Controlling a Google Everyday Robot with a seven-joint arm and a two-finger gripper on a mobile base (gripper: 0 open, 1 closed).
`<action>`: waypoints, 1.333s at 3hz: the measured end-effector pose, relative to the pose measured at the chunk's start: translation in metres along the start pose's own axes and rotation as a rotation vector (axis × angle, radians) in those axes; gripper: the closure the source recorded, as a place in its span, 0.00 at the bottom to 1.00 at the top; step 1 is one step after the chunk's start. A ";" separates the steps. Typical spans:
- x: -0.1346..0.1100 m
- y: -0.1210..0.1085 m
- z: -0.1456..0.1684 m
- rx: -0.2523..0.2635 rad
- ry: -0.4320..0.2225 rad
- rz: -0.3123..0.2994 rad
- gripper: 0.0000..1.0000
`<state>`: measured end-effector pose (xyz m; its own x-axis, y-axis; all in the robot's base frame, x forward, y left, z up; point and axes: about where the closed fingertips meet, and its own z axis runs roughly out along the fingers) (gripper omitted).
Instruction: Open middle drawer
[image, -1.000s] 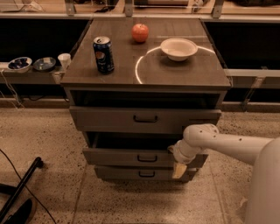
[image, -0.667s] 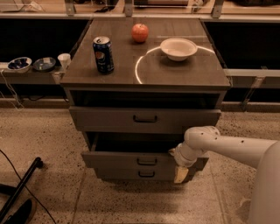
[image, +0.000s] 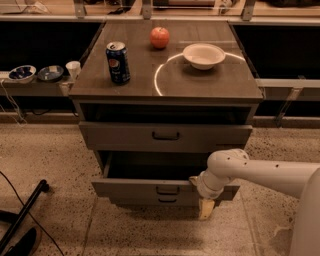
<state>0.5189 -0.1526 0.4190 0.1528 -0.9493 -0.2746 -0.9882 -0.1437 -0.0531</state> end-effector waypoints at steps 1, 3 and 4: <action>-0.009 0.011 0.000 -0.019 -0.008 -0.012 0.17; -0.019 0.025 -0.002 -0.071 -0.050 0.000 0.17; -0.020 0.034 -0.002 -0.101 -0.065 0.007 0.18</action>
Offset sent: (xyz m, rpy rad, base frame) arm -0.0250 0.0162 0.0126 0.0340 0.0569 0.0256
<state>0.4826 -0.1392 0.4243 0.1426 -0.9308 -0.3366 -0.9849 -0.1672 0.0449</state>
